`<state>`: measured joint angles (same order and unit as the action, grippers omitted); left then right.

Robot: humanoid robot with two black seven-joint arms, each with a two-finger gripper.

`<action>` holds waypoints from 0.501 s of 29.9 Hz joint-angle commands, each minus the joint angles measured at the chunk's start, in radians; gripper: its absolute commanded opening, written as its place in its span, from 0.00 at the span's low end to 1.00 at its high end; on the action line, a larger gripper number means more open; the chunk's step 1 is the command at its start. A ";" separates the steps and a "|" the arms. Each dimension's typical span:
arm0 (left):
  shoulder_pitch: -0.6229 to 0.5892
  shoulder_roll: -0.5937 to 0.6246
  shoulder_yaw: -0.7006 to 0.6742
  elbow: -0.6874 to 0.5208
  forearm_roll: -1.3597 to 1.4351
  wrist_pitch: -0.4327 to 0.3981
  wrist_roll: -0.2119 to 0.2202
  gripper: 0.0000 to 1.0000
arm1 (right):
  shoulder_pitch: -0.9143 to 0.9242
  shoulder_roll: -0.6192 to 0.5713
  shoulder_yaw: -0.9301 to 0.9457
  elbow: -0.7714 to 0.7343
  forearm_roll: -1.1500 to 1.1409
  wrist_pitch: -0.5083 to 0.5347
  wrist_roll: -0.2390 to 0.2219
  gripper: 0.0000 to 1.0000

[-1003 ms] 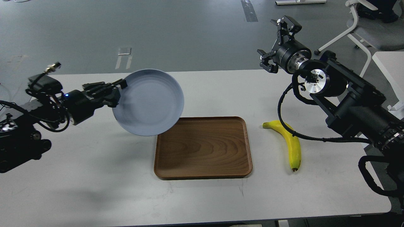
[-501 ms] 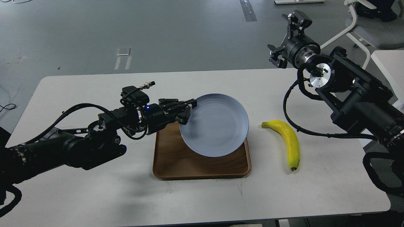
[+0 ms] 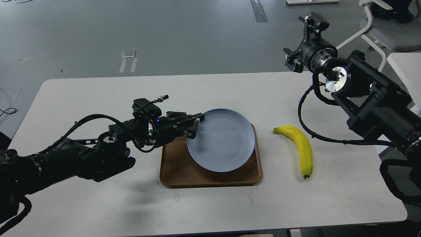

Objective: Place banana on plate with both arms
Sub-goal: 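Carry the plate over the wooden tray and lower it down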

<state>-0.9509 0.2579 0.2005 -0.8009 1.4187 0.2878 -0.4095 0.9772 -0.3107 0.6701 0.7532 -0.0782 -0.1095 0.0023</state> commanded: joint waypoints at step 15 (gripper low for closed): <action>0.041 0.021 0.074 0.019 -0.001 0.001 -0.002 0.00 | -0.003 -0.008 -0.003 0.002 0.000 -0.004 -0.001 1.00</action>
<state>-0.9132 0.2796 0.2749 -0.7834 1.4187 0.2890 -0.4125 0.9749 -0.3193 0.6672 0.7550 -0.0782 -0.1132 0.0015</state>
